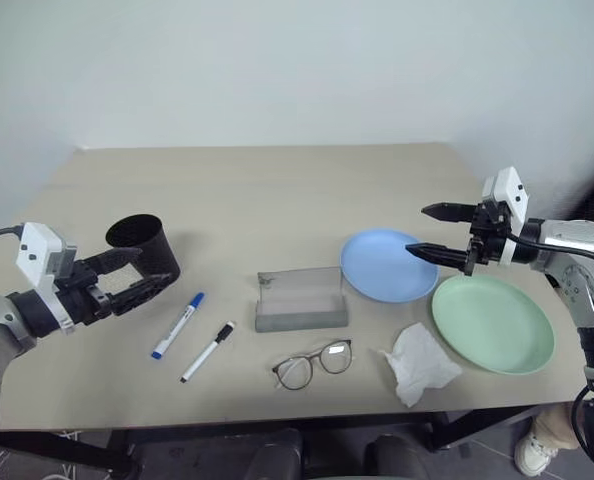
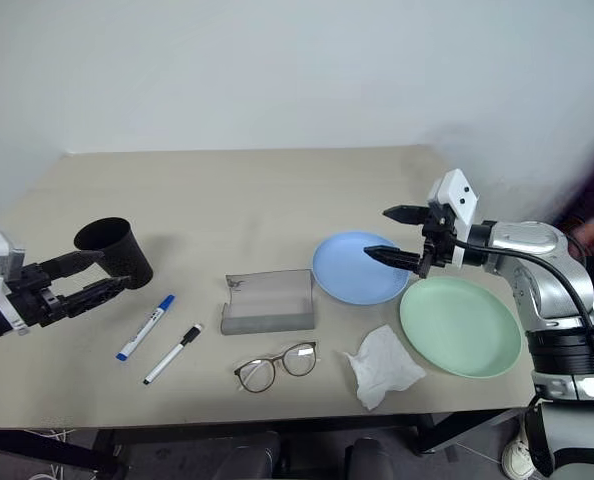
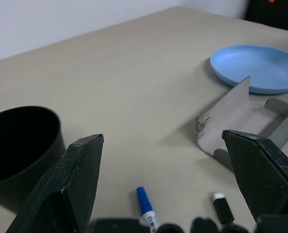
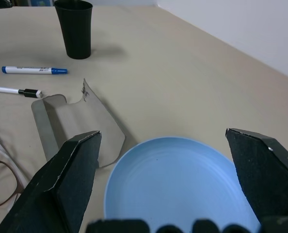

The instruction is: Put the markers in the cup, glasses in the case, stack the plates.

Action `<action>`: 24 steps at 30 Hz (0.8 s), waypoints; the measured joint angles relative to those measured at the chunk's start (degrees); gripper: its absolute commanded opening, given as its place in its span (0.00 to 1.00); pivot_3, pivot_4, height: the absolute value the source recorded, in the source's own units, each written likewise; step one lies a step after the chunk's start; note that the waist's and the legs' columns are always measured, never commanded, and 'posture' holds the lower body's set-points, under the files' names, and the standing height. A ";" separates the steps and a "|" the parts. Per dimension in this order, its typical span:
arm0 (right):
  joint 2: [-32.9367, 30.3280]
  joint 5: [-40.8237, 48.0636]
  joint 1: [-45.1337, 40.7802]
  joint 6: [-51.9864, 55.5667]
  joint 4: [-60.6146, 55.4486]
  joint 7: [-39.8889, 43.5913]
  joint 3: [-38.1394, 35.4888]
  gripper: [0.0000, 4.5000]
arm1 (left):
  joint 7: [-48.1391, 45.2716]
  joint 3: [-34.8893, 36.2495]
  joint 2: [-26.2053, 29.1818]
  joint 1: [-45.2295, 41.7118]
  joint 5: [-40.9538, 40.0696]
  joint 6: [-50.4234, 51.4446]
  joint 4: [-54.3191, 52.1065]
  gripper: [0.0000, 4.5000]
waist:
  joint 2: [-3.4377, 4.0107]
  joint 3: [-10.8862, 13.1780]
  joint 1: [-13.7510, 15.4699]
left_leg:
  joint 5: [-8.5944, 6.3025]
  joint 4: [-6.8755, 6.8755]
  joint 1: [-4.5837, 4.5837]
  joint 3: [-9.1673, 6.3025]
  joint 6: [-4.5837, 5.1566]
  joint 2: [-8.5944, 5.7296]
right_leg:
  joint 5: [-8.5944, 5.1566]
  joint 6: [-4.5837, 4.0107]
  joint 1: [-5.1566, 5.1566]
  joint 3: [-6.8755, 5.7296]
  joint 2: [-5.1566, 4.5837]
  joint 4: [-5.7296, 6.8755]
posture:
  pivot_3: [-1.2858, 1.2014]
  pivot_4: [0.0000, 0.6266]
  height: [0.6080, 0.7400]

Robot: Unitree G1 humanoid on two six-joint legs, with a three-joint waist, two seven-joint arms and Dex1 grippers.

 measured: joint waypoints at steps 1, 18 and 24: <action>0.00 0.00 0.00 0.17 -0.04 0.02 0.00 0.99 | 0.24 -0.01 -0.21 0.00 -0.04 0.18 -0.15 0.92 | 0.00 0.00 0.00 | 0.00 0.00 0.00 0.02 0.00 0.00 | 0.00 0.00 0.00 0.01 0.00 0.00 | 0.52 0.00 0.72; -3.25 0.24 4.85 1.88 -2.01 0.19 -2.19 0.99 | -0.06 -4.11 -0.78 -3.87 -0.08 1.04 1.19 0.92 | -0.02 -0.01 0.04 | 0.00 0.01 0.00 0.18 0.01 0.05 | -0.01 0.02 -0.02 0.04 0.01 0.02 | 0.52 0.00 0.72; -4.28 0.35 9.61 3.13 -5.96 -0.82 -2.92 0.99 | -1.76 -7.19 -0.58 -6.96 0.03 1.12 2.13 0.92 | -0.03 -0.02 0.03 | 0.00 0.03 0.00 0.36 0.03 0.11 | -0.01 0.04 -0.04 0.13 0.00 0.02 | 0.52 0.00 0.72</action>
